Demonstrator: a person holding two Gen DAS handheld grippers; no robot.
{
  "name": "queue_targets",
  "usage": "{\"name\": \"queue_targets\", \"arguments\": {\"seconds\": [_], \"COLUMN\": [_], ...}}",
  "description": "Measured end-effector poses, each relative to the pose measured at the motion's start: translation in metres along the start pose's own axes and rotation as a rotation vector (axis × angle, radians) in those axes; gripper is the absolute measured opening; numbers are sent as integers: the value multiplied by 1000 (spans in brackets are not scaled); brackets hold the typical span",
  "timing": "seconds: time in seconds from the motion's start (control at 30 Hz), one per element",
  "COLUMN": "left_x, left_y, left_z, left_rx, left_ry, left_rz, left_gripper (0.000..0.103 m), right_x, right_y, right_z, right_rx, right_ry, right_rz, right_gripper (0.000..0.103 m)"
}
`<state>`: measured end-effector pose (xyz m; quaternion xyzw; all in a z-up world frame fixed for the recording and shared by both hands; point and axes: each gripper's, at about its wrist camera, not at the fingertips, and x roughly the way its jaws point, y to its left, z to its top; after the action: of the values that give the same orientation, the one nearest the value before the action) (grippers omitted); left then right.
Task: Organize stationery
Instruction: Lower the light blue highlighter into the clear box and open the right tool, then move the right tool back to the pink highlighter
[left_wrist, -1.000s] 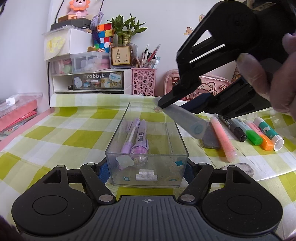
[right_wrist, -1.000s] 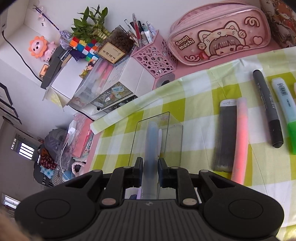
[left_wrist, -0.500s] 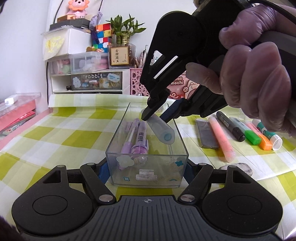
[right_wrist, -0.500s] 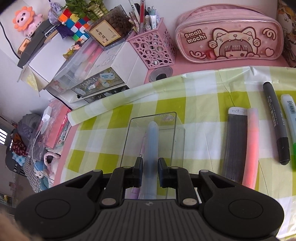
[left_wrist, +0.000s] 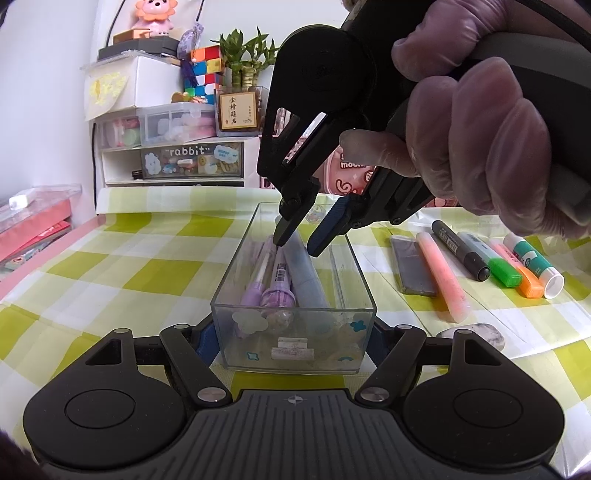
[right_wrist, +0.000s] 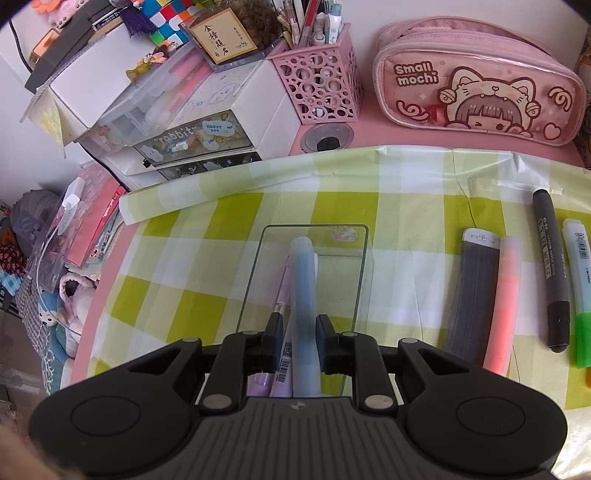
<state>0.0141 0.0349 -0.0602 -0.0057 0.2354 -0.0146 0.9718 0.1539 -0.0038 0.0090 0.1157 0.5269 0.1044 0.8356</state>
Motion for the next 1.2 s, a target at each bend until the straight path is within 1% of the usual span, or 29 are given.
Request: {"name": "queue_targets", "arguments": {"seconds": [0.17,0.23,0.33,0.43,0.47,0.5,0.53,0.6,0.73,0.83,0.9,0.97,1.03,1.1,1.2], "left_x": [0,0,0,0,0,0,0,0,0,-1,0,0,0,0,1], "left_y": [0,0,0,0,0,0,1,1,2,3,3,2,1,-1,-1], "left_z": [0,0,0,0,-1,0,0,0,0,-1,-1,-1,-1,-1,-1], "left_rx": [0,2,1,3,4,3,0,-1,0,0,2,2,13,22,16], "left_ry": [-1,-1,-2,-1,-2,-2,-2,-2,-5,-15,-15,-15,-14,-10,-6], "left_rz": [0,0,0,0,-1,-2,-4,-5,-10,-20,-19,-18,-12,-5,3], "left_gripper": [73,73,73,73,73,73,73,73,73,73,73,73,73,73,73], "right_x": [-5,-7,-14,-26,-31,-36,-42,-53,-70,-76,-76,-70,-60,-51,-46], "right_y": [-3,-3,-7,-15,-18,-21,-24,-32,-57,-75,-84,-91,-98,-102,-105], "right_z": [2,1,0,-2,-4,-5,-7,-12,-27,-44,-60,-71,-79,-84,-89], "right_rx": [-4,-12,-16,-21,-21,-26,-38,-56,-61,-51,-62,-69,-67,-65,-89], "right_ry": [-16,-17,-38,-65,-79,-94,-119,-162,-237,-298,-343,-354,-343,-331,-342], "right_rz": [18,21,45,79,87,85,78,69,50,28,-7,-17,-13,-35,-63], "right_gripper": [30,30,31,33,36,40,41,46,53,61,62,62,62,62,62]}}
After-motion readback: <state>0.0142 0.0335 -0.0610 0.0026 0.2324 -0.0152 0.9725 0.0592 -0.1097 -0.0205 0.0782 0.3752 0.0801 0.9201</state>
